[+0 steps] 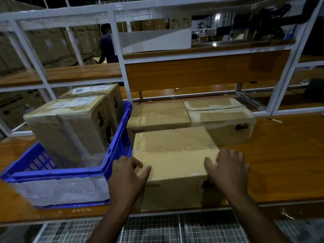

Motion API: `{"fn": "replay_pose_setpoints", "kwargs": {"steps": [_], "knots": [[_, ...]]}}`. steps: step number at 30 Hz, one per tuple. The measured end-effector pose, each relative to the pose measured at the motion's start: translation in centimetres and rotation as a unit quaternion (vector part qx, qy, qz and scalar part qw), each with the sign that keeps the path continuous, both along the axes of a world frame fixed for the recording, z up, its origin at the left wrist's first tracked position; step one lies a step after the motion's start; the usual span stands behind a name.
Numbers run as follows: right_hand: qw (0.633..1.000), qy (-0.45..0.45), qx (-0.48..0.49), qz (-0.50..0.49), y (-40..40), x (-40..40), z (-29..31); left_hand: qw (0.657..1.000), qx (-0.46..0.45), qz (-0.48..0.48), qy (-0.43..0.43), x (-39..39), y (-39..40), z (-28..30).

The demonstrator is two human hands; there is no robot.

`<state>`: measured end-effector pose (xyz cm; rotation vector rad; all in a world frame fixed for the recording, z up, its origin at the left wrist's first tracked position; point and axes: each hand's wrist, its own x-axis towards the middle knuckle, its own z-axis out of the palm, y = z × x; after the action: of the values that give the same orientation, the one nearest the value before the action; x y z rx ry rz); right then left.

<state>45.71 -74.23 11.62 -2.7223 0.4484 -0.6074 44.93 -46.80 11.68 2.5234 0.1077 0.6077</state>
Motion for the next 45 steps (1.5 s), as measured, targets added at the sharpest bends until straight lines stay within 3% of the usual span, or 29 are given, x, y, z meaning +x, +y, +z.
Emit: {"fn": "replay_pose_setpoints", "kwargs": {"steps": [3, 6, 11, 17, 23, 32, 38, 45], "knots": [[0.995, 0.014, -0.087, 0.046, 1.1, 1.3, 1.4, 0.997, 0.047, -0.066, 0.000, 1.3, -0.7, 0.5], [0.989, 0.010, -0.094, 0.112, 2.6, 2.5, 1.2, 0.989, 0.068, -0.130, 0.024, 2.3, -1.6, 0.8], [0.988, -0.019, -0.082, 0.131, 2.3, 4.3, 0.6, 0.987, 0.098, -0.127, 0.022, 3.6, -1.8, 1.3], [0.978, -0.029, -0.137, 0.154, 3.8, 6.2, 0.7, 0.978, 0.153, -0.140, -0.008, 5.8, -3.0, 0.8], [0.946, 0.010, -0.112, 0.306, 5.8, 7.5, 0.6, 0.935, 0.212, -0.258, 0.116, 7.4, -3.2, 0.5], [0.948, 0.025, -0.091, 0.305, 6.9, 8.9, 0.2, 0.944, 0.214, -0.197, 0.159, 8.6, -3.4, -0.2], [0.975, 0.027, -0.101, 0.194, 5.2, 9.7, 0.0, 0.955, 0.197, -0.123, 0.186, 8.9, -2.3, -0.1], [0.982, 0.034, -0.074, 0.169, 4.1, 10.3, -0.1, 0.966, 0.159, -0.119, 0.164, 9.0, -1.7, 0.0]]}}
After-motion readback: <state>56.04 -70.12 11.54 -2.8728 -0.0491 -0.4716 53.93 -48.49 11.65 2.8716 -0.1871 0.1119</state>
